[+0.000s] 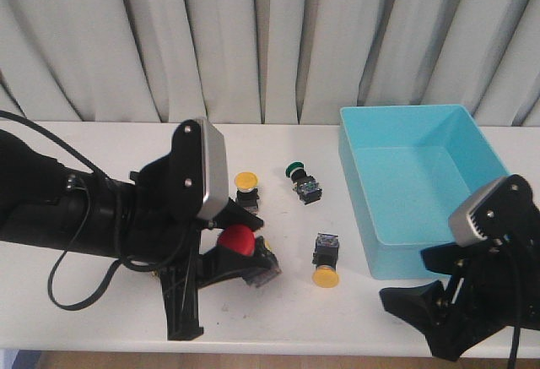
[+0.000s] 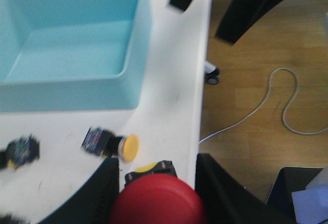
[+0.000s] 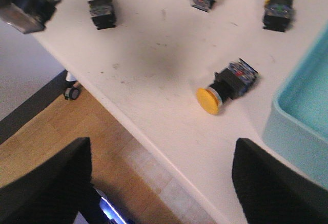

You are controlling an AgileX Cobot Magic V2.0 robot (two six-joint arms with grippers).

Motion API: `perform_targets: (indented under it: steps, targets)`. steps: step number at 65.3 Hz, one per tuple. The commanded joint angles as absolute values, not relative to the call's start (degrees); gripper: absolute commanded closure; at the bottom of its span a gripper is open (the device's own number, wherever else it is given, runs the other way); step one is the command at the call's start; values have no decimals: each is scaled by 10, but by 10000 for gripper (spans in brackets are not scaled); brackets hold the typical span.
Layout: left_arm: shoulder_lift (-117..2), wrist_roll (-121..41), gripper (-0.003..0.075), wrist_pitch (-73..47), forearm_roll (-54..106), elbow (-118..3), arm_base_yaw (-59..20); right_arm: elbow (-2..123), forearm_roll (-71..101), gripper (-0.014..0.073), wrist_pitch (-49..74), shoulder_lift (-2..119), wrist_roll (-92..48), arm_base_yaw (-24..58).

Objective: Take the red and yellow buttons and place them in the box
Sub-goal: 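Lift the red-capped button with the left gripper toward the right gripper, then grasp the red-capped button with the right gripper and open the left gripper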

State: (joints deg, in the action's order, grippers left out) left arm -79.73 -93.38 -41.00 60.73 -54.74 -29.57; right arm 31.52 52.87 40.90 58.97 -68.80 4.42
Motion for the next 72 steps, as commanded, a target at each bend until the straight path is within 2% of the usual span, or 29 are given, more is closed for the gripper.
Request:
perform_targets:
  steps: [1, 7, 27, 53, 62, 72]
  targets:
    - [-787, -1013, 554, -435, 683, -560, -296, 338, 597, 62, 433, 597, -773, 43]
    - [-787, -1070, 554, -449, 705, -560, -296, 362, 599, 76, 455, 609, -807, 61]
    - [-787, -1144, 554, -490, 744, -560, -296, 453, 519, 85, 414, 671, -912, 216]
    - [-787, -1145, 554, -522, 768, -560, -296, 463, 650, 97, 400, 737, -1082, 270]
    - [-787, -1145, 554, -522, 768, -560, -296, 463, 651, 161, 405, 743, -1081, 270]
    - [-787, -1145, 554, -522, 768, -560, -296, 463, 652, 295, 407, 743, -1081, 270]
